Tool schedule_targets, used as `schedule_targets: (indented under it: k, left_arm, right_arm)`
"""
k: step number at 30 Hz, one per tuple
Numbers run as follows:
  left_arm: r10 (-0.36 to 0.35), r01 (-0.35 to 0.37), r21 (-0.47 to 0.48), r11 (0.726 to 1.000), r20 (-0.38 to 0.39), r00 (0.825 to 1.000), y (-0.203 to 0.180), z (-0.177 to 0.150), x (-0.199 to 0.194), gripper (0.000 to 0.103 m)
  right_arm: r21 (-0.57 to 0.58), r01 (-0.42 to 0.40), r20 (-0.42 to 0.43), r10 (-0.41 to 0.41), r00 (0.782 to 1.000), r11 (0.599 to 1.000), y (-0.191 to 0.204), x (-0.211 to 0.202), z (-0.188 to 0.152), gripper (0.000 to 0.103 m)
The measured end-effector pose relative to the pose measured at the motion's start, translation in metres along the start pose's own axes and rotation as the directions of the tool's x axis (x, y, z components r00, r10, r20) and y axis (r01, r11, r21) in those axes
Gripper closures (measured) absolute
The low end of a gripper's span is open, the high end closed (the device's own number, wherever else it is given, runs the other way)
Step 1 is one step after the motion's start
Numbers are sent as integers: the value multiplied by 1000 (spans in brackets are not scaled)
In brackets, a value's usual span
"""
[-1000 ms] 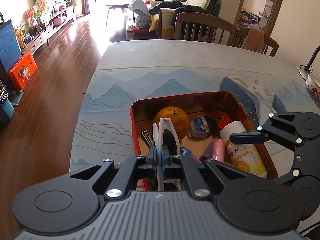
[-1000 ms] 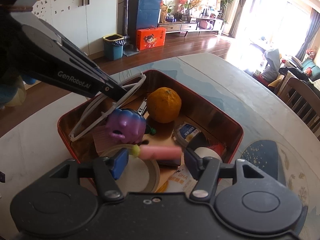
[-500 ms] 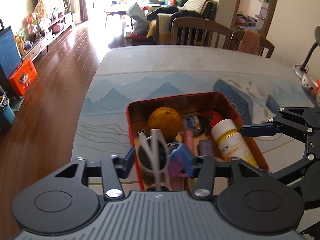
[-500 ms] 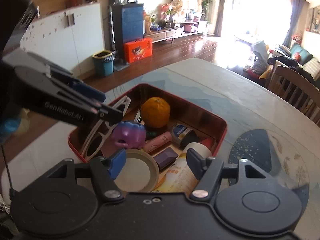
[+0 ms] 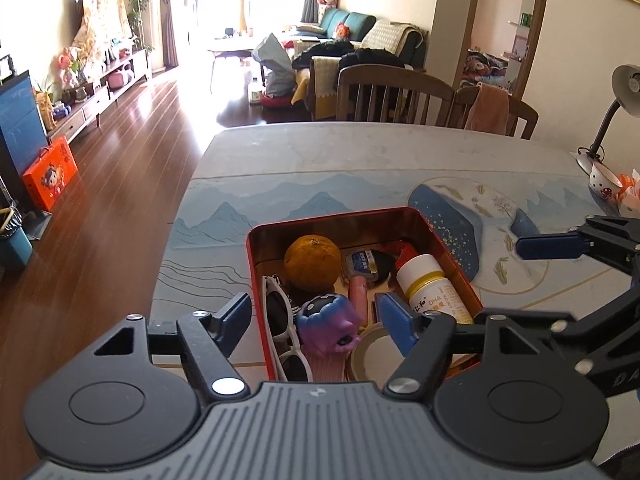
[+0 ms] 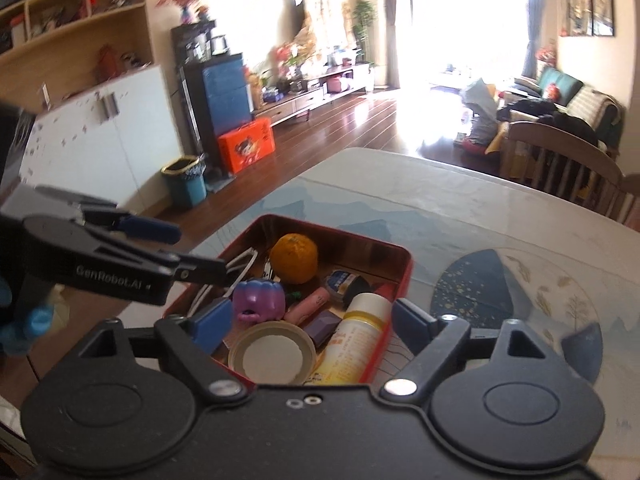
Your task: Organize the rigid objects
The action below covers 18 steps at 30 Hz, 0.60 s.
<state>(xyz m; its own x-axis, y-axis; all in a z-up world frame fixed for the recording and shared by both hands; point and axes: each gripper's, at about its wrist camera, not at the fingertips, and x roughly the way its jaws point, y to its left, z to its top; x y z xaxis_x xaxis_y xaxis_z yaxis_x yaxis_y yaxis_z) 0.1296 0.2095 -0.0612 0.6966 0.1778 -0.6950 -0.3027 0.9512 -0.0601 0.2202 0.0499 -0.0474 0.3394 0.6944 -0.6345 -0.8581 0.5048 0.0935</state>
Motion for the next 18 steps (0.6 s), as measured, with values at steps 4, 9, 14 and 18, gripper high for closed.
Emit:
schedule_targets:
  k: [4, 9, 14, 18]
  left_arm:
    - [11, -12, 6, 1000, 14, 1000, -3, -3, -8, 26]
    - [7, -7, 3, 1000, 31, 1000, -6, -6, -18, 25]
    - [-11, 12, -12, 1000, 45, 999, -8, -10, -29, 19]
    - [-9, 9, -7, 1000, 44, 999, -13, -12, -33, 17]
  right_arm:
    - [50, 18, 30, -20, 999, 999, -4, -10, -3, 9]
    - [103, 41, 58, -48, 997, 994, -6, -21, -9, 2]
    - [145, 63, 79, -75, 994, 987, -8, -32, -14, 0]
    - [162, 92, 82, -107, 991, 983, -9, -36, -19, 0]
